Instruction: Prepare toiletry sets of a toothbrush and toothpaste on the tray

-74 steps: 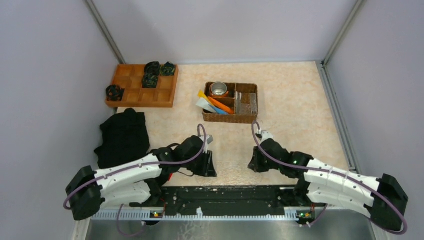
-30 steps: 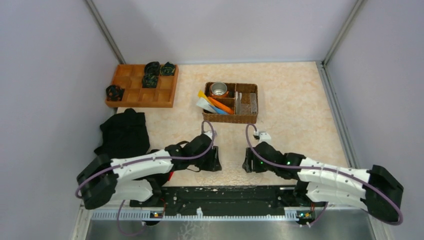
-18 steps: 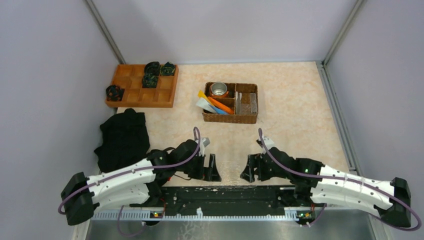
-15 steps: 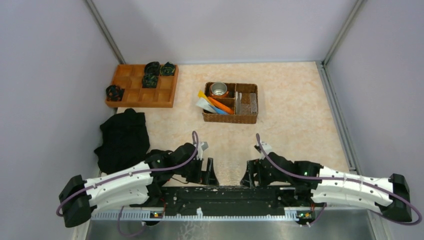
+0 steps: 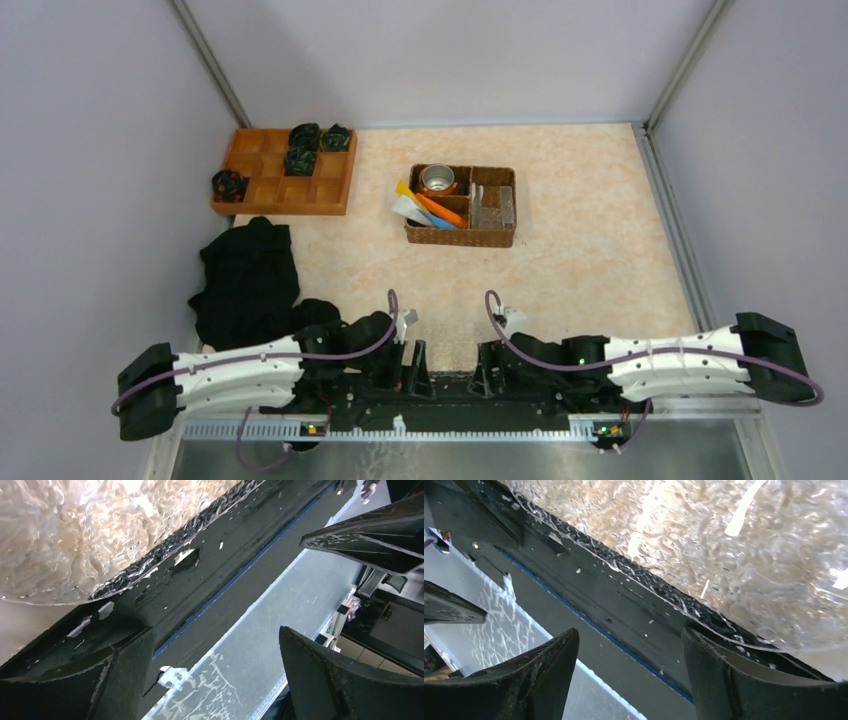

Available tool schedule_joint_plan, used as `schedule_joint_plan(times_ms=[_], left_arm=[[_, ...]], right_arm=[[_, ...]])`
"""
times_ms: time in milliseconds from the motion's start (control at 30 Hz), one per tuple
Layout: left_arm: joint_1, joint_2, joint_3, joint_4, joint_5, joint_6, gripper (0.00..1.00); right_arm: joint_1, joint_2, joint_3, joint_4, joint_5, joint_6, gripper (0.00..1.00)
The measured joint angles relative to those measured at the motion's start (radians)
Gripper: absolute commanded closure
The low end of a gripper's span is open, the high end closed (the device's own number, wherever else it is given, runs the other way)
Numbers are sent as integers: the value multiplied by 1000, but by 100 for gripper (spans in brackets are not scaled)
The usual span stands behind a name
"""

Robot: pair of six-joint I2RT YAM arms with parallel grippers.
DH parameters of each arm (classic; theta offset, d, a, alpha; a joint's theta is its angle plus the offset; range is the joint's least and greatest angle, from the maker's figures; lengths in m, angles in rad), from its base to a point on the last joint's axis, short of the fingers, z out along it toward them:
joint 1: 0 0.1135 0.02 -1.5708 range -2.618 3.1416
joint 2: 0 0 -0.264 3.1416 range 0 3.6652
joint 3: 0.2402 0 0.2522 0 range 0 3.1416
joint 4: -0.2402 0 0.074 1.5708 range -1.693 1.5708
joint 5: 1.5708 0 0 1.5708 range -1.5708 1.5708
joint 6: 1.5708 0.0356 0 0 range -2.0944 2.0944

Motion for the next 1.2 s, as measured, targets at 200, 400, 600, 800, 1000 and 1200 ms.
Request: schedule_joint_plan(times_ms=[200, 400, 600, 800, 1000, 1200], left_arm=[[-35, 41, -25, 73, -21, -45, 1], [-36, 93, -25, 157, -42, -63, 1], [-36, 114, -29, 209, -82, -71, 1], [-35, 122, -29, 226, -130, -74, 1], [-38, 122, -30, 228, -151, -75, 1], [-42, 122, -30, 229, -167, -74, 1]], right_arm=[[27, 60, 0, 76, 43, 45, 25], [32, 44, 0, 60, 74, 80, 25], [32, -5, 0, -5, 131, 105, 25], [32, -31, -16, -58, 206, 118, 25], [32, -33, -21, -58, 212, 132, 25], [37, -18, -21, -43, 217, 131, 24]])
